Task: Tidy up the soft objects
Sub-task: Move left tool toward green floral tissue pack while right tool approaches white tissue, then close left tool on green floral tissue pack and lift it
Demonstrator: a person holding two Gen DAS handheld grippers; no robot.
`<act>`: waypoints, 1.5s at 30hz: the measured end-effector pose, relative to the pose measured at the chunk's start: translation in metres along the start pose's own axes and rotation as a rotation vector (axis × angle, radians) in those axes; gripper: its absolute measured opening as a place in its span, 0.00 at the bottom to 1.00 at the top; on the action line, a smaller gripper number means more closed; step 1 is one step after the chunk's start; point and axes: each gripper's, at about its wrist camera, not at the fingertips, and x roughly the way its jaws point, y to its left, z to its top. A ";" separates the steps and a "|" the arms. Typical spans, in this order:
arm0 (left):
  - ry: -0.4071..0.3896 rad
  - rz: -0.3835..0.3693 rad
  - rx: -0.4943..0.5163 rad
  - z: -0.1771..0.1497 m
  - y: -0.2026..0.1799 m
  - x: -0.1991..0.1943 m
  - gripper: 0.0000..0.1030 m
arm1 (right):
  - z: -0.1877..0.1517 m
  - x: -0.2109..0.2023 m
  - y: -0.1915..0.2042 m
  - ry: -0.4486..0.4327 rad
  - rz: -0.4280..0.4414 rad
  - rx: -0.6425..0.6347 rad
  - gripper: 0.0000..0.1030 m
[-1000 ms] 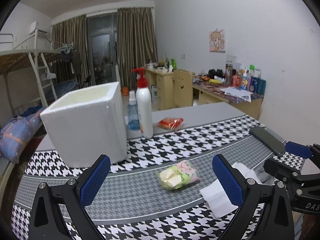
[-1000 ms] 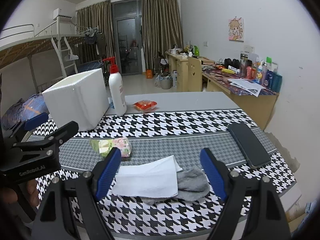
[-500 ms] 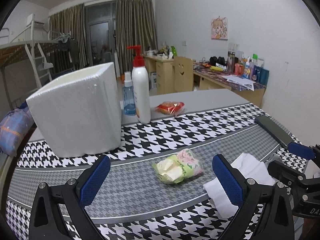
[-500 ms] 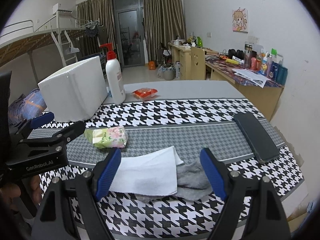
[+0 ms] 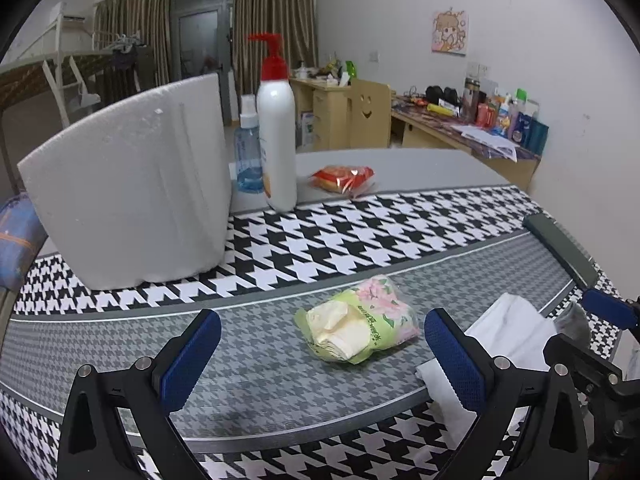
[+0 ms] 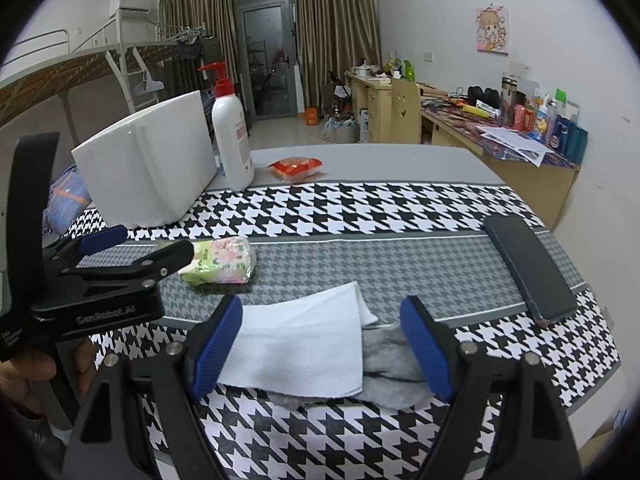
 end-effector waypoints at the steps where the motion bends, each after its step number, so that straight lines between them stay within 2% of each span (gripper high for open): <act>1: 0.007 -0.002 -0.001 0.000 0.000 0.002 0.99 | 0.000 0.002 -0.001 0.005 0.003 0.003 0.82; 6: 0.036 -0.015 -0.003 0.000 -0.001 0.015 0.99 | 0.001 0.010 -0.003 0.032 0.004 0.016 0.82; 9: 0.050 -0.009 0.007 0.000 -0.004 0.022 0.93 | 0.000 0.014 -0.005 0.045 0.018 0.024 0.82; 17: 0.122 -0.035 -0.037 -0.004 -0.002 0.044 0.88 | -0.002 0.019 -0.010 0.062 0.016 0.025 0.82; 19: 0.138 -0.038 -0.031 -0.005 -0.004 0.049 0.81 | -0.002 0.020 -0.011 0.063 0.018 0.021 0.82; 23: 0.167 -0.058 -0.039 -0.006 -0.004 0.055 0.75 | -0.002 0.021 -0.013 0.062 0.018 0.020 0.82; 27: 0.159 -0.056 -0.033 -0.005 -0.005 0.055 0.53 | -0.002 0.022 -0.015 0.065 0.020 0.019 0.82; 29: 0.164 -0.070 -0.036 -0.005 -0.006 0.054 0.49 | -0.003 0.021 -0.016 0.065 0.024 0.019 0.82; 30: 0.163 -0.079 -0.035 -0.005 -0.006 0.054 0.42 | -0.003 0.020 -0.017 0.065 0.029 0.020 0.82; 31: 0.162 -0.087 -0.035 -0.005 -0.006 0.054 0.40 | -0.004 0.019 -0.019 0.067 0.032 0.022 0.82; 36: 0.150 -0.111 -0.049 -0.004 -0.002 0.051 0.37 | -0.005 0.018 -0.021 0.075 0.064 0.023 0.82; 40: 0.109 -0.098 -0.036 -0.005 -0.002 0.041 0.36 | -0.004 0.025 -0.021 0.084 0.072 0.023 0.82; 45: 0.084 -0.111 -0.030 -0.006 0.000 0.035 0.36 | -0.006 0.034 -0.021 0.133 0.067 0.016 0.70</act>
